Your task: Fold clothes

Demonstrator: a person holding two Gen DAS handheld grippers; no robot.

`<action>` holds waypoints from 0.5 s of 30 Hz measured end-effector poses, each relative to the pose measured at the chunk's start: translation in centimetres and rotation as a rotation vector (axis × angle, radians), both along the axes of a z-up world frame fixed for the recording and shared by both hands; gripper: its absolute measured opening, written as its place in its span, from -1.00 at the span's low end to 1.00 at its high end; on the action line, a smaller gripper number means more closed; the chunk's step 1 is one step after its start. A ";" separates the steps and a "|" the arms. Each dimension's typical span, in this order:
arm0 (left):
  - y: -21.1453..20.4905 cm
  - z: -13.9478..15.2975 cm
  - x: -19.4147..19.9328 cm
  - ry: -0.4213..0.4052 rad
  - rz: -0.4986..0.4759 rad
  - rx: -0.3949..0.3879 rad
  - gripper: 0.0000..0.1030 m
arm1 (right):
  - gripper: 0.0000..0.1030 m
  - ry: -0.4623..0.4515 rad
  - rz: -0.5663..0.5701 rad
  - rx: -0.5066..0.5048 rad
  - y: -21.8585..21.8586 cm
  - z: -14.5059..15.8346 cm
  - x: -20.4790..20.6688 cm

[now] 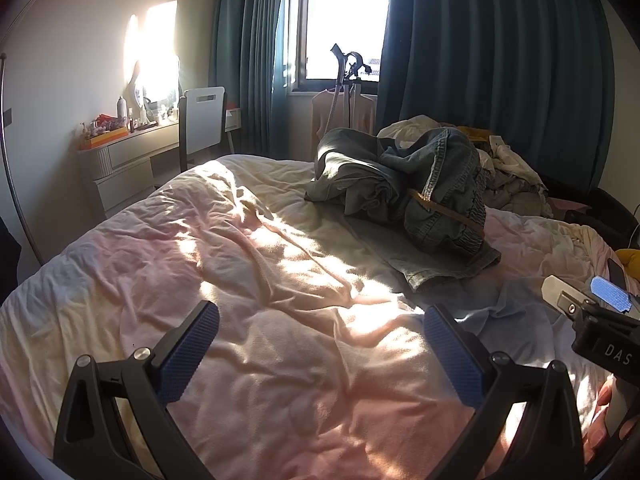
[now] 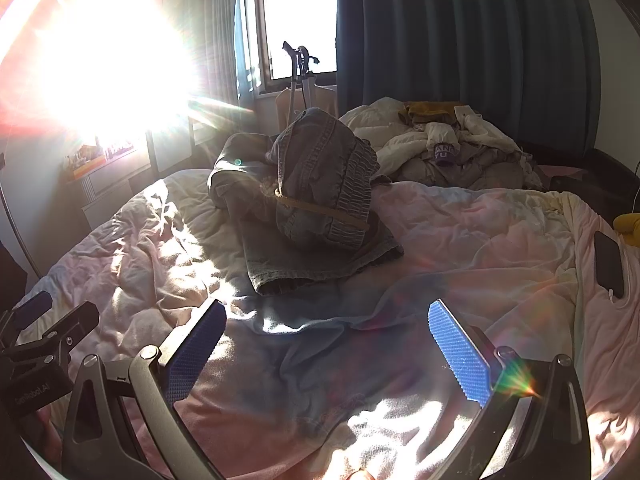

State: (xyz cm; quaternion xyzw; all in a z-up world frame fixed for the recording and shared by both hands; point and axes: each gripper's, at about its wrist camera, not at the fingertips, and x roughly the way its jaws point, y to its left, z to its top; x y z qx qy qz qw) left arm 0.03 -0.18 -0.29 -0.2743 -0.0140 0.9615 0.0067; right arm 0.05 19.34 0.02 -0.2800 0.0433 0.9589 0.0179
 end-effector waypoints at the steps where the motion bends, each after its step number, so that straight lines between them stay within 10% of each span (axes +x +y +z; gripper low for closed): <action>1: 0.0 0.0 0.0 0.000 0.000 0.000 1.00 | 1.00 -0.001 0.000 0.000 0.0 0.0 0.0; 15: 0.1 -0.2 -0.2 -0.004 -0.003 -0.003 1.00 | 1.00 -0.007 0.003 -0.004 0.0 -0.2 -0.1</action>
